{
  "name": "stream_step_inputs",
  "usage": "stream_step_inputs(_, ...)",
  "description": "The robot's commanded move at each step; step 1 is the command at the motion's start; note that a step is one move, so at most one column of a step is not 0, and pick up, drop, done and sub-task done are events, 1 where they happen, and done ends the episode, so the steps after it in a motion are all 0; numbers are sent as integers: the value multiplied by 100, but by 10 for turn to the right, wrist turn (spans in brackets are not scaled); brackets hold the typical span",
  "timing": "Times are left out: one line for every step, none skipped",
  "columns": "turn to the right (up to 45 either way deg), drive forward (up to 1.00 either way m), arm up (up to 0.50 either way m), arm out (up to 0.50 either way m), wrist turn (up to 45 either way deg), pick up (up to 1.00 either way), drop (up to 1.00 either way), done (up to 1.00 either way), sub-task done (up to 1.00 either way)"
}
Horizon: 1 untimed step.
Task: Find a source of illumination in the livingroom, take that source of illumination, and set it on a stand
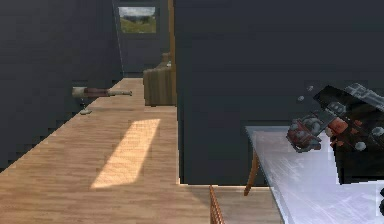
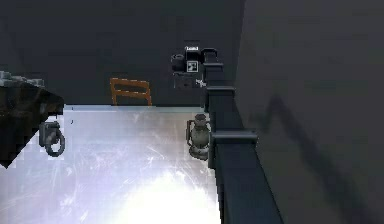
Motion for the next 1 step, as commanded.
stream_step_inputs(0,0,-30,0,0,0,0,0,0)
